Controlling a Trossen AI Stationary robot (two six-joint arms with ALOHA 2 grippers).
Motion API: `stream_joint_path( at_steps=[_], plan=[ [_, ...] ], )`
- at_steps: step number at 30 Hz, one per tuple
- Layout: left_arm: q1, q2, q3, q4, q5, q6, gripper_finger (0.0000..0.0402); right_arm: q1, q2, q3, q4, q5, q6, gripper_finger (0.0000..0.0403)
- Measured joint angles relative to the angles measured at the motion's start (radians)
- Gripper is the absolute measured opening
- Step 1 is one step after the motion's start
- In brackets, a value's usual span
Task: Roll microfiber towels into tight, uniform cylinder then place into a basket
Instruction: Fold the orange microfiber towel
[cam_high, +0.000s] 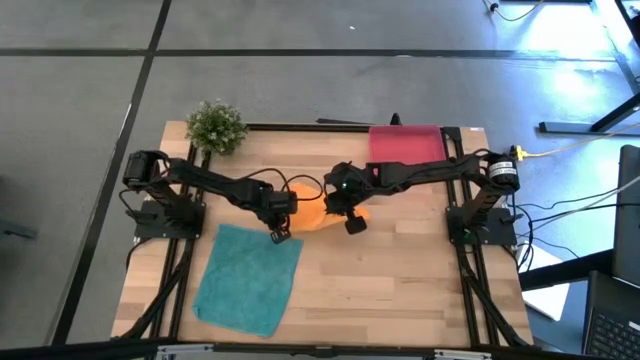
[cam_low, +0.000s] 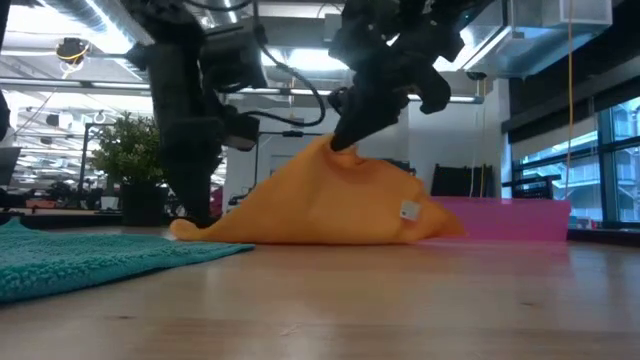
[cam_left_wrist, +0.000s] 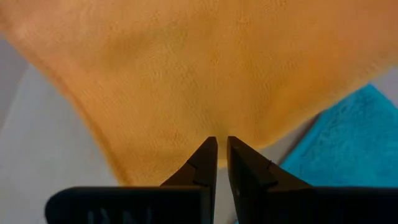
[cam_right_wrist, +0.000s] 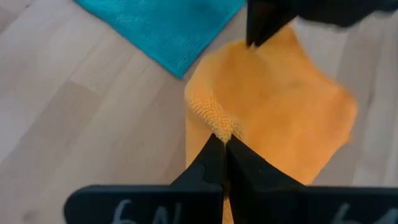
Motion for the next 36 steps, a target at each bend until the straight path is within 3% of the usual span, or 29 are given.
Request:
stream_joint_path(
  at_steps=[11, 36],
  plan=[
    [0.0, -0.003, -0.111, 0.221, 0.008, -0.019, 0.0027, -0.014, 0.011, 0.005, 0.154, -0.034, -0.065, 0.0003],
    [-0.004, 0.0, -0.113, 0.271, 0.049, -0.019, 0.0027, -0.036, 0.179, 0.005, 0.419, -0.165, -0.131, 0.0003]
  ],
)
